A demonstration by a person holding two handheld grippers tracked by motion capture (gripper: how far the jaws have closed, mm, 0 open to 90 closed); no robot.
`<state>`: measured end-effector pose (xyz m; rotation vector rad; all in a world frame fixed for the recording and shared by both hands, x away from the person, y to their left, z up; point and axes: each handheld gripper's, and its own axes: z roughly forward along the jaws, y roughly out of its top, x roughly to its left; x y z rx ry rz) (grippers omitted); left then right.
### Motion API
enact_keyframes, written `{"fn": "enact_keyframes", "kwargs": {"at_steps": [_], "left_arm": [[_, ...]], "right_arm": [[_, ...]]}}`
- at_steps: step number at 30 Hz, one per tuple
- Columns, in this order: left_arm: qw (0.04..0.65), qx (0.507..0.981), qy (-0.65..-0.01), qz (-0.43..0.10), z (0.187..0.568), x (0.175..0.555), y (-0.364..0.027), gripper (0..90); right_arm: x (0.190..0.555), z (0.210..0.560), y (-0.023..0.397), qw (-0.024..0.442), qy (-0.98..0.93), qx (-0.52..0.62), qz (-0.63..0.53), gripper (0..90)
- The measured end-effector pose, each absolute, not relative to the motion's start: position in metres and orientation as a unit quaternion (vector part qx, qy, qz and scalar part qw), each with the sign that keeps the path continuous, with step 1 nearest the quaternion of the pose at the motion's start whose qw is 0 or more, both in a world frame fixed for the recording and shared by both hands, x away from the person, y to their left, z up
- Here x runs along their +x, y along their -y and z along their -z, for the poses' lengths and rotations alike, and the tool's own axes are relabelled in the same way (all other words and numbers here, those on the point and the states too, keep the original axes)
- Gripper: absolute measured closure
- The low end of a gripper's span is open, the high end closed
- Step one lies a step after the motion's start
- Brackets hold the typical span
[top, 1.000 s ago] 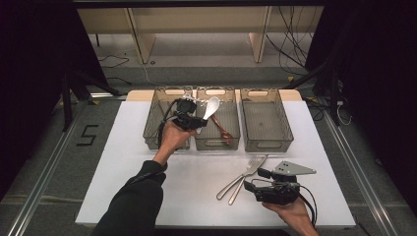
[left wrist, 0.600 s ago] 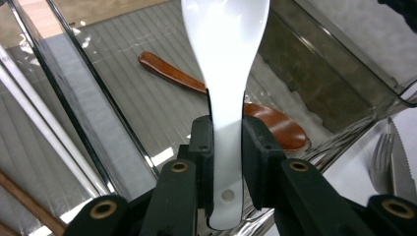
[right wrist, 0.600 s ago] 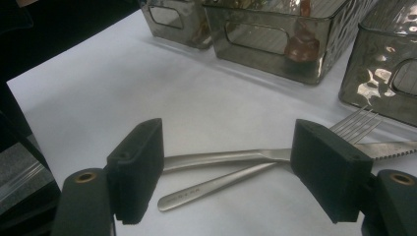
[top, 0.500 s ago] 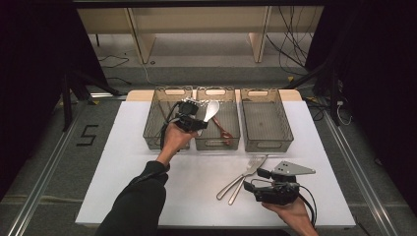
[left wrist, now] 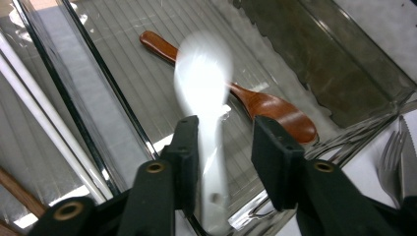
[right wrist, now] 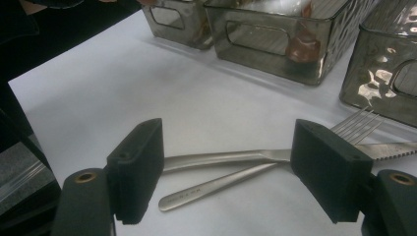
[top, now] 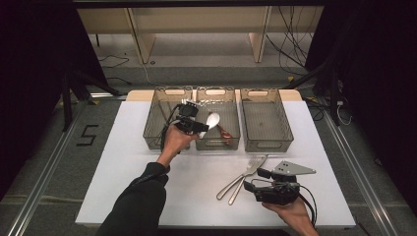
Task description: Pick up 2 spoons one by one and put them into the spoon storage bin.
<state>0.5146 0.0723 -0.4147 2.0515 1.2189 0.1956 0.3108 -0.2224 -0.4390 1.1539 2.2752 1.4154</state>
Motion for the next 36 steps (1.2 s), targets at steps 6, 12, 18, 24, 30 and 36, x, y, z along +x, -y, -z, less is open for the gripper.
{"fn": "enact_keyframes", "kwargs": {"at_steps": [6, 12, 18, 24, 30, 36], "left_arm": [[0.368, 0.805, -0.459, -0.074, 0.401, 0.506, -0.076, 49.9], [0.379, 0.801, -0.458, -0.070, 0.391, 0.491, -0.087, 39.7], [0.393, 0.795, -0.458, -0.066, 0.386, 0.472, -0.108, 31.8], [0.413, 0.779, -0.467, -0.068, 0.390, 0.447, -0.135, 27.9], [0.420, 0.776, -0.465, -0.069, 0.399, 0.422, -0.154, 26.4], [0.429, 0.776, -0.457, -0.069, 0.407, 0.402, -0.163, 25.0]], "right_arm": [[0.311, 0.439, 0.222, 0.112, -0.775, 0.394, -0.482, 29.4], [0.311, 0.439, 0.222, 0.113, -0.775, 0.393, -0.481, 29.4], [0.311, 0.439, 0.221, 0.114, -0.776, 0.394, -0.480, 29.4], [0.311, 0.439, 0.221, 0.114, -0.775, 0.396, -0.479, 29.4], [0.312, 0.440, 0.221, 0.115, -0.775, 0.399, -0.477, 29.5], [0.312, 0.441, 0.218, 0.116, -0.779, 0.395, -0.473, 29.9]]}}
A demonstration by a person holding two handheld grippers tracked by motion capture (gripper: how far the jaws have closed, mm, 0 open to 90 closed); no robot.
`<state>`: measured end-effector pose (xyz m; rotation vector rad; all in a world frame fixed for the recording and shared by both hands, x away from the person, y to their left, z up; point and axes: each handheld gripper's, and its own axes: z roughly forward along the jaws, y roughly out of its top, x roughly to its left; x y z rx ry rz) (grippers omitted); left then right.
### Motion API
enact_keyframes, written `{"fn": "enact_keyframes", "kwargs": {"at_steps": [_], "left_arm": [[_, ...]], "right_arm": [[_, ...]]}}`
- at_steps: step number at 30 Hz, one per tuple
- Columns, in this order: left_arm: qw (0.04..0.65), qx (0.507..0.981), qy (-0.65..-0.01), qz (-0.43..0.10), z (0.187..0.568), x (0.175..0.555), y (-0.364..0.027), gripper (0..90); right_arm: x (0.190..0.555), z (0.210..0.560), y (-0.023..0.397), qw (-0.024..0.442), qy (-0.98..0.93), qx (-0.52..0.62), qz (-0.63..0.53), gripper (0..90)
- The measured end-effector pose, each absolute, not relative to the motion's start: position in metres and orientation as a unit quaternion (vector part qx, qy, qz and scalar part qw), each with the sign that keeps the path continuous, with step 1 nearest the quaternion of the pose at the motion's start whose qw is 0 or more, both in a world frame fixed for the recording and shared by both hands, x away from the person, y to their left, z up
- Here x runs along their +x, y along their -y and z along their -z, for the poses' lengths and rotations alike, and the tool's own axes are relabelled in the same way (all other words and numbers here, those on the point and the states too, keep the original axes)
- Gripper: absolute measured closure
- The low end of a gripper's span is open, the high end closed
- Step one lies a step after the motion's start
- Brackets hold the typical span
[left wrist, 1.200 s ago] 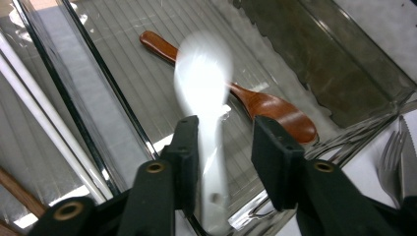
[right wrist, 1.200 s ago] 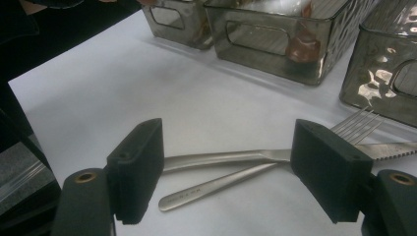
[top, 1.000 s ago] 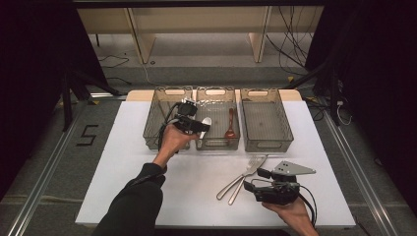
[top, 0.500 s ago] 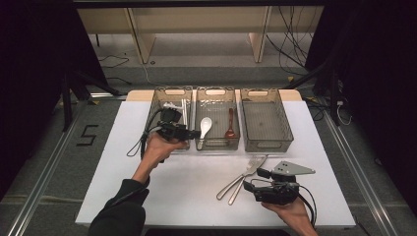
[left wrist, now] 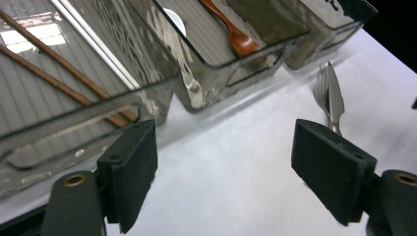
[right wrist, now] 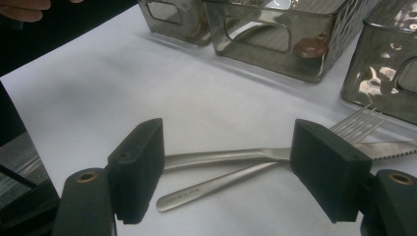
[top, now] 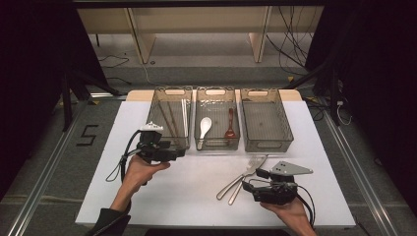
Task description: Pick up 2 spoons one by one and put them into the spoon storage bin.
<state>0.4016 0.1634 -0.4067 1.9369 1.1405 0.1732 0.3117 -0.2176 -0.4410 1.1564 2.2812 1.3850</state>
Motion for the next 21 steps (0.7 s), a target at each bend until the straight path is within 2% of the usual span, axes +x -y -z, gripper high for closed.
{"fn": "enact_keyframes", "kwargs": {"at_steps": [9, 21], "left_arm": [[0.443, 0.772, -0.450, -0.077, 0.425, 0.375, -0.178, 22.6], [0.468, 0.766, -0.430, -0.094, 0.437, 0.342, -0.181, 21.7]], "right_arm": [[0.311, 0.443, 0.209, 0.112, -0.786, 0.386, -0.470, 32.5], [0.315, 0.451, 0.191, 0.106, -0.803, 0.376, -0.450, 47.9]]}}
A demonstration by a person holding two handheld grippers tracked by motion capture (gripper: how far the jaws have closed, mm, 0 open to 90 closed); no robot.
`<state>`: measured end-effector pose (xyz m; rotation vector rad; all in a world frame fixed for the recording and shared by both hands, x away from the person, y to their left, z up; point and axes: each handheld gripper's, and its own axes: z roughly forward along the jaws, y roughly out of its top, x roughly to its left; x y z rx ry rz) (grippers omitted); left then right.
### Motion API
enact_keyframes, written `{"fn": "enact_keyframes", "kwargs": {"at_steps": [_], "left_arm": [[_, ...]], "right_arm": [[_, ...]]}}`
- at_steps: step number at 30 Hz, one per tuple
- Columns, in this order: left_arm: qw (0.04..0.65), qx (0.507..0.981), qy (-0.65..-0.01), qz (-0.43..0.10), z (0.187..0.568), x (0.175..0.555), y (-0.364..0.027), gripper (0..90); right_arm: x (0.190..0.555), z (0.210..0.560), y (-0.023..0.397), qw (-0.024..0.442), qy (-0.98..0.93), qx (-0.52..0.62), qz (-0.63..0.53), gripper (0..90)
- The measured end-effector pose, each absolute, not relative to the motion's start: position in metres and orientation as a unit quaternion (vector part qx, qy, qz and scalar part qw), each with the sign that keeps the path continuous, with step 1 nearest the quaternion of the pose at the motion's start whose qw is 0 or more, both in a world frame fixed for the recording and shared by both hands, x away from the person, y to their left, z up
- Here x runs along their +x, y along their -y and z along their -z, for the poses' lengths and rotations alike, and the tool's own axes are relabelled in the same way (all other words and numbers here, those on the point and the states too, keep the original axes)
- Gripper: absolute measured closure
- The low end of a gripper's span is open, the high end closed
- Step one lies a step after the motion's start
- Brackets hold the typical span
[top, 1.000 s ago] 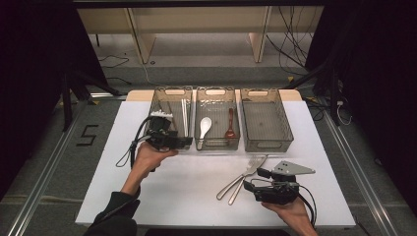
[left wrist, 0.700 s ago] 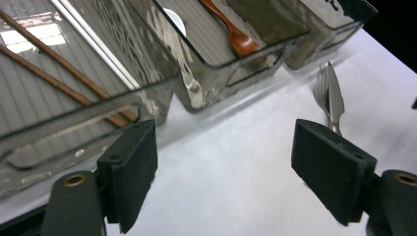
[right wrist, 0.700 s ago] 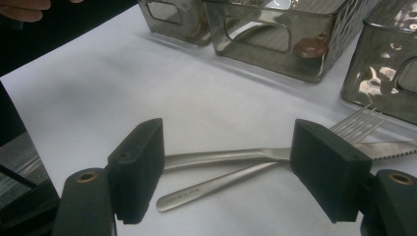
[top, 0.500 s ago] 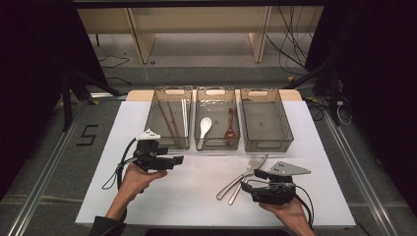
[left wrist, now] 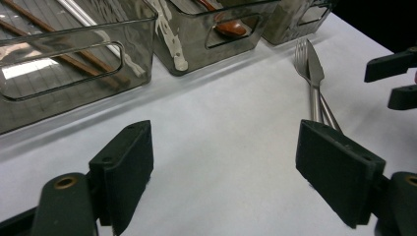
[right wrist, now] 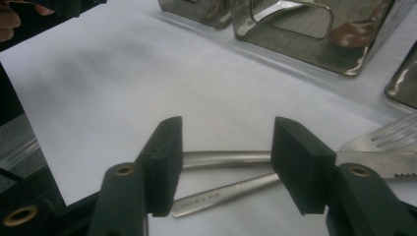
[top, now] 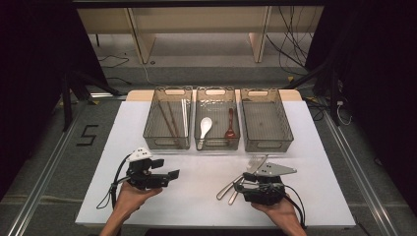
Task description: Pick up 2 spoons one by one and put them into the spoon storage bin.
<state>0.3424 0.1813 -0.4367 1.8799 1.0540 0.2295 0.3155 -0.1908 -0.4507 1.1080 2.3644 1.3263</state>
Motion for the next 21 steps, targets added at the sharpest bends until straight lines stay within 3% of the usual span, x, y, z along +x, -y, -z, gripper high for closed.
{"fn": "enact_keyframes", "kwargs": {"at_steps": [21], "left_arm": [[0.489, 0.754, -0.421, -0.120, 0.441, 0.318, -0.198, 19.9]], "right_arm": [[0.332, 0.461, 0.164, 0.093, -0.825, 0.355, -0.429, 80.2]]}}
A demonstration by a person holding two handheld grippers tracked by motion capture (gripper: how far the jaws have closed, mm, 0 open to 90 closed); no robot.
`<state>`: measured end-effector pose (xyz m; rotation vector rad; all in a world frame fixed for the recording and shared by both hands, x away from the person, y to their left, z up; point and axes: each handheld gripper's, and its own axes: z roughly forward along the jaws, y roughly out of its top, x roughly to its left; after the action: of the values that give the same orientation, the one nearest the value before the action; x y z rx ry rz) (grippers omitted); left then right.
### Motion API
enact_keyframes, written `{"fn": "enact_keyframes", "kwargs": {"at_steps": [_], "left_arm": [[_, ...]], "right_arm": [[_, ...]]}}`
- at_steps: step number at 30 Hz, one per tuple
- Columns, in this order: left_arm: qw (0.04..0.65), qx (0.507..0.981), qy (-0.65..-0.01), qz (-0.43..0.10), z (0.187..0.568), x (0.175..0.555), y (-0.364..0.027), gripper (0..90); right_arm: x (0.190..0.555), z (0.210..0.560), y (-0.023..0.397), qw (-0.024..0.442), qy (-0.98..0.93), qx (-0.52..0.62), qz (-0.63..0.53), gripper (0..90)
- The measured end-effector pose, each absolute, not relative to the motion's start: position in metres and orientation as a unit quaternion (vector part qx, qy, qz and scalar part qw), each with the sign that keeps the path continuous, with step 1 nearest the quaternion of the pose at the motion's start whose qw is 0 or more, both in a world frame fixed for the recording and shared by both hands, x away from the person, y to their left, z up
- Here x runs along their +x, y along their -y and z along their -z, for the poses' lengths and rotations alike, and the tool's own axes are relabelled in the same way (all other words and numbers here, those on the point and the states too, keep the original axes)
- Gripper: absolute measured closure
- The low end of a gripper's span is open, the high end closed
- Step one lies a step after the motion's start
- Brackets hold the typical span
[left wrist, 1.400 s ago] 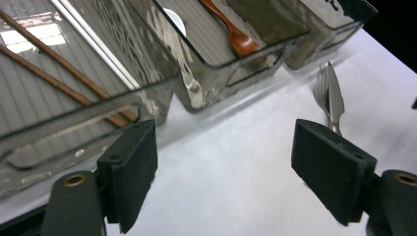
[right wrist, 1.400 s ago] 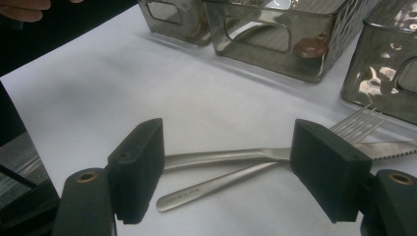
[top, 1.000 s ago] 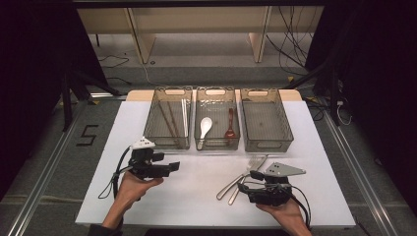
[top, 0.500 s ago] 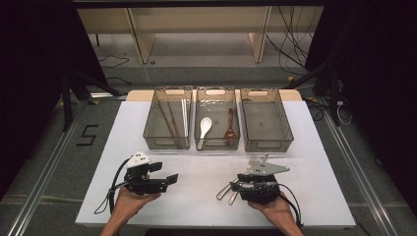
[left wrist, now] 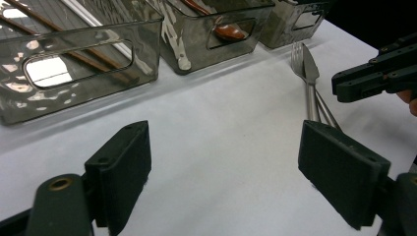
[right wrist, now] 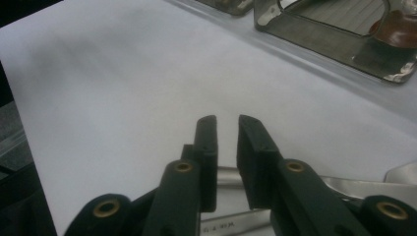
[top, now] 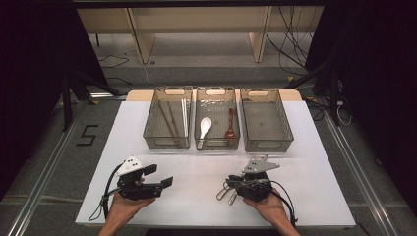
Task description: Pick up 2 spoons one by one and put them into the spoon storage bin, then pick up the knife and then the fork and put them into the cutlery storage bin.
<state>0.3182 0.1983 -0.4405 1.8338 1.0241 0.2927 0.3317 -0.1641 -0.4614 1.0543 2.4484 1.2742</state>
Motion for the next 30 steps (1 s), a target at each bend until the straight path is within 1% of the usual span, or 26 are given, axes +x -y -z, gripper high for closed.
{"fn": "enact_keyframes", "kwargs": {"at_steps": [4, 7, 14, 23, 30], "left_arm": [[0.487, 0.755, -0.421, -0.122, 0.441, 0.320, -0.197, 19.9], [0.487, 0.757, -0.416, -0.129, 0.442, 0.321, -0.196, 19.4], [0.482, 0.766, -0.403, -0.134, 0.446, 0.323, -0.194, 19.3], [0.491, 0.760, -0.404, -0.136, 0.446, 0.321, -0.194, 19.3], [0.485, 0.765, -0.399, -0.140, 0.448, 0.321, -0.191, 19.3]], "right_arm": [[0.335, 0.464, 0.157, 0.094, -0.832, 0.349, -0.421, 85.8], [0.336, 0.467, 0.152, 0.092, -0.838, 0.347, -0.411, 87.7], [0.339, 0.473, 0.145, 0.083, -0.848, 0.350, -0.390, 89.2], [0.340, 0.480, 0.136, 0.081, -0.861, 0.346, -0.365, 89.1], [0.344, 0.484, 0.134, 0.076, -0.866, 0.345, -0.353, 89.0]]}}
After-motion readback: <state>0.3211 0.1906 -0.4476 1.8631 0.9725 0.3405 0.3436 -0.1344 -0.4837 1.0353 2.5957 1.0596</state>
